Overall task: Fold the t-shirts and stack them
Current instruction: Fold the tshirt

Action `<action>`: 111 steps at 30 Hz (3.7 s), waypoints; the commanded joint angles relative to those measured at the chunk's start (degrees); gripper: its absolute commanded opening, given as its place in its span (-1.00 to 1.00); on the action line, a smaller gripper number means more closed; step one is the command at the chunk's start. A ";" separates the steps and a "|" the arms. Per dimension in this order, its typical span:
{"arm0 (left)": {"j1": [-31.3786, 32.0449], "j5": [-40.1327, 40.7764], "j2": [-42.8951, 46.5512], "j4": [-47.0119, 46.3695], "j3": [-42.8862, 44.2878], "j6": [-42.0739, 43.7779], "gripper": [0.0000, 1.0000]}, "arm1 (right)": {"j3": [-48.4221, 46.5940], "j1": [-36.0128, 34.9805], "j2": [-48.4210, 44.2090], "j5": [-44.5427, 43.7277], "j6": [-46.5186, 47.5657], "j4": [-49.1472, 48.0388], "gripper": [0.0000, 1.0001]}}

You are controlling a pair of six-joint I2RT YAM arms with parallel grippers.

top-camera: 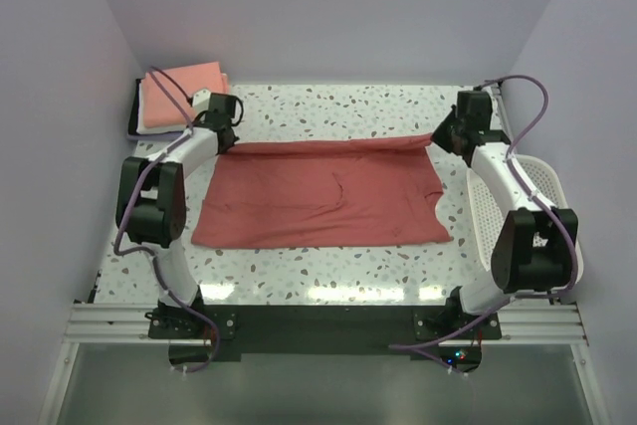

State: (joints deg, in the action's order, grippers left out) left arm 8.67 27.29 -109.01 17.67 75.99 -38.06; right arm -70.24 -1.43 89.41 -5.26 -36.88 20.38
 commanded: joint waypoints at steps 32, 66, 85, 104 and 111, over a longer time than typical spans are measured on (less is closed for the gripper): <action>-0.76 1.01 24.63 -11.95 -27.99 -10.19 -1.00 | 23.47 0.29 -23.31 0.51 -3.11 2.73 -1.00; -0.84 1.54 34.56 -15.56 -40.48 -11.77 -1.00 | 33.76 0.20 -31.57 3.15 -3.46 2.82 -1.00; -1.11 3.74 46.87 -16.79 -49.01 -15.82 -0.17 | 39.12 0.29 -40.54 9.47 -2.32 0.10 -0.05; 0.56 4.35 29.48 -11.34 -39.16 -17.66 0.01 | 27.17 -13.33 -18.74 3.50 1.90 -6.32 -0.03; 0.56 3.39 27.01 -11.16 -39.07 -19.33 0.01 | 28.31 -13.42 -17.34 3.15 2.08 -7.29 -0.03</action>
State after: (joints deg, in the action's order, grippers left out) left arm 9.08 29.17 -81.71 7.05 35.29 -55.51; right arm -41.45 -14.70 71.55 -0.56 -35.86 15.64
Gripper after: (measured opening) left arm 0.503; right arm 0.484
